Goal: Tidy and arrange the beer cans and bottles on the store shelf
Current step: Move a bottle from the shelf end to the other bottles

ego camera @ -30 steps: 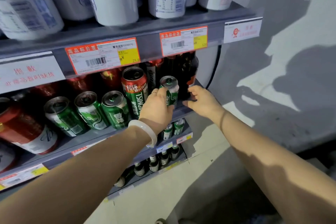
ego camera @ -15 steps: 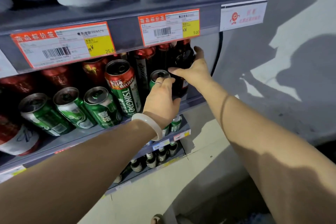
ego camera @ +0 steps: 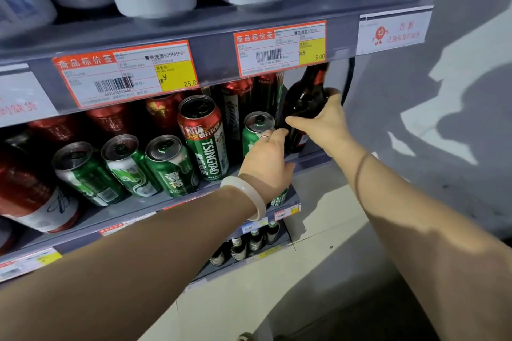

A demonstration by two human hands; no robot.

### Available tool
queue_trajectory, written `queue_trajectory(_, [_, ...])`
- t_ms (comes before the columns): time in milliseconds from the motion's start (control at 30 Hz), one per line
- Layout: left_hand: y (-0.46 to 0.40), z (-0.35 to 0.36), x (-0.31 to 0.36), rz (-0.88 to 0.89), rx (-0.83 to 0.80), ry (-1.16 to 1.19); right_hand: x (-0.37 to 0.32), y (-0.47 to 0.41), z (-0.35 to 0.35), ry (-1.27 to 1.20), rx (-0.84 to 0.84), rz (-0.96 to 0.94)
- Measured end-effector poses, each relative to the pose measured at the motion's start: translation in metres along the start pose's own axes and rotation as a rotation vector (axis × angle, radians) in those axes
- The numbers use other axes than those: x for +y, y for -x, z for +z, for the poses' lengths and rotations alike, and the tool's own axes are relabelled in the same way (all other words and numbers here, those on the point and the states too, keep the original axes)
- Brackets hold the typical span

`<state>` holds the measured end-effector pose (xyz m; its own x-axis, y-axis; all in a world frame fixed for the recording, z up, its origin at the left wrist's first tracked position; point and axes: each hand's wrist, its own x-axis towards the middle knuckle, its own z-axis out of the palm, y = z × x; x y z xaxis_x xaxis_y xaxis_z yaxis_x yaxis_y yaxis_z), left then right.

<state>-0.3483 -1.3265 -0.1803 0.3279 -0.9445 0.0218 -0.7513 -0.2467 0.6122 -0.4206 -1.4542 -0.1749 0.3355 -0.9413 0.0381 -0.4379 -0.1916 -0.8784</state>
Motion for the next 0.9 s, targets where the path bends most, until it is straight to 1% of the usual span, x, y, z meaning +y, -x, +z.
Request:
queue_trajectory(133, [-0.005,0.006,0.005,0.009,-0.027,0.023,0.008,0.01,-0.013,-0.057,0.005,0.015])
queue_trajectory(300, [-0.02,0.02,0.012,0.027,-0.046,0.048,0.019,0.023,-0.02,-0.133,0.074,0.035])
queue_trajectory(533, [-0.027,0.033,0.01,0.063,-0.029,0.086,0.025,0.032,-0.034,-0.263,0.144,0.072])
queue_trajectory(633, [-0.025,0.033,0.009,0.084,-0.001,0.121,0.019,0.035,-0.043,-0.359,0.166,0.13])
queue_trajectory(700, [-0.023,0.033,0.012,0.101,0.006,0.127,0.015,0.043,-0.049,-0.346,0.148,0.158])
queue_trajectory(800, [-0.02,0.034,0.017,0.104,0.02,0.164,0.014,0.058,-0.053,-0.4,0.097,0.173])
queue_trajectory(900, [-0.01,0.032,0.016,0.11,0.046,0.187,0.015,0.072,-0.05,-0.413,0.071,0.237])
